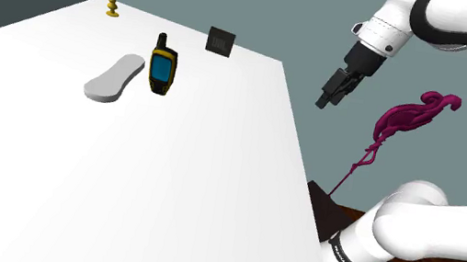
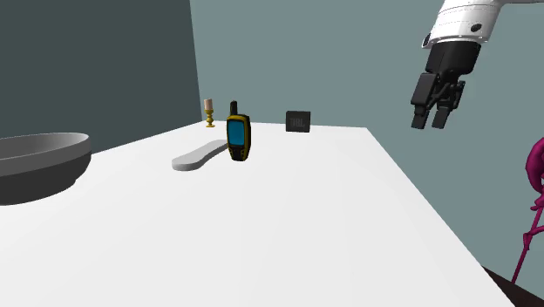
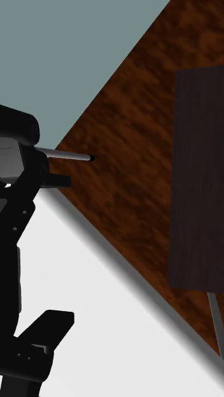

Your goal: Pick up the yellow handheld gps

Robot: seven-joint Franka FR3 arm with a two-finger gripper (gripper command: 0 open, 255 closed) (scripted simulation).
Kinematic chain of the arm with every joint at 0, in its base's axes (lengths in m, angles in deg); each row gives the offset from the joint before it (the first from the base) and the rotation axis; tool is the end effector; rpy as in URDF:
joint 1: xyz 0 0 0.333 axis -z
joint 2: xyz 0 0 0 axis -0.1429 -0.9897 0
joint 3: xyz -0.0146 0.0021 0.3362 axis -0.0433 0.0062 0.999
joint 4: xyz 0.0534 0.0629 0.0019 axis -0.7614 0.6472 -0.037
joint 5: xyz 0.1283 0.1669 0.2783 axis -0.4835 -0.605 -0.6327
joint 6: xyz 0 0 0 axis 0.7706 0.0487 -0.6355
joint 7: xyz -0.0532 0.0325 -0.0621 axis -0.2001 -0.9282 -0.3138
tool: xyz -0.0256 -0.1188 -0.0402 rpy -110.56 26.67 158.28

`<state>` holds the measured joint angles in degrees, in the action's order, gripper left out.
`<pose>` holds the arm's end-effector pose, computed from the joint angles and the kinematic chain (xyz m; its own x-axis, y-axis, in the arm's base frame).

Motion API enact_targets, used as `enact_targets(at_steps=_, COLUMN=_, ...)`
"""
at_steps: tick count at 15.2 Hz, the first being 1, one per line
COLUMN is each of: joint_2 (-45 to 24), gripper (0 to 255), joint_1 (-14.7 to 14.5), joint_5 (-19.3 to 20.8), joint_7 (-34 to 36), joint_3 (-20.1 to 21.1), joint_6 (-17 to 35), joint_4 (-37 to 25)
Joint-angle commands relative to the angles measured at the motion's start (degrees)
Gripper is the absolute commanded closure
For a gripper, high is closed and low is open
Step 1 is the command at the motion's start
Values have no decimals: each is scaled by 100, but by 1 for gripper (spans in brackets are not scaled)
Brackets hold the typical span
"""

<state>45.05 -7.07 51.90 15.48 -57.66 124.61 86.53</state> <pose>0.2416 0.0091 0.5740 0.9974 0.0508 0.0514 0.0557 -0.9936 -0.0978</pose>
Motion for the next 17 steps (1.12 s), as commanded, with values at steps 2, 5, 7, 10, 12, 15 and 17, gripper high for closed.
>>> enact_targets(at_steps=2, joint_2=-190, gripper=0, joint_1=-65, joint_5=-24, joint_7=-44, joint_3=53, joint_6=110, joint_4=-111)
enact_targets(at_steps=5, joint_2=-752, gripper=0, joint_1=-247, joint_5=-78, joint_7=-171, joint_3=213, joint_6=404, joint_4=-473)
enact_targets(at_steps=7, joint_2=-1119, gripper=0, joint_1=-357, joint_5=-101, joint_7=-252, joint_3=321, joint_6=570, joint_4=-737)
enact_targets(at_steps=10, joint_2=-1659, gripper=0, joint_1=-506, joint_5=-111, joint_7=-365, joint_3=489, joint_6=777, joint_4=-1164)
enact_targets(at_steps=12, joint_2=-2012, gripper=0, joint_1=-598, joint_5=-101, joint_7=-433, joint_3=604, joint_6=888, joint_4=-1468)
enact_targets(at_steps=15, joint_2=-2533, gripper=0, joint_1=-727, joint_5=-58, joint_7=-523, joint_3=782, joint_6=1016, joint_4=-1953)
enact_targets(at_steps=17, joint_2=-2877, gripper=0, joint_1=-808, joint_5=-10, joint_7=-575, joint_3=906, joint_6=1077, joint_4=-2295)
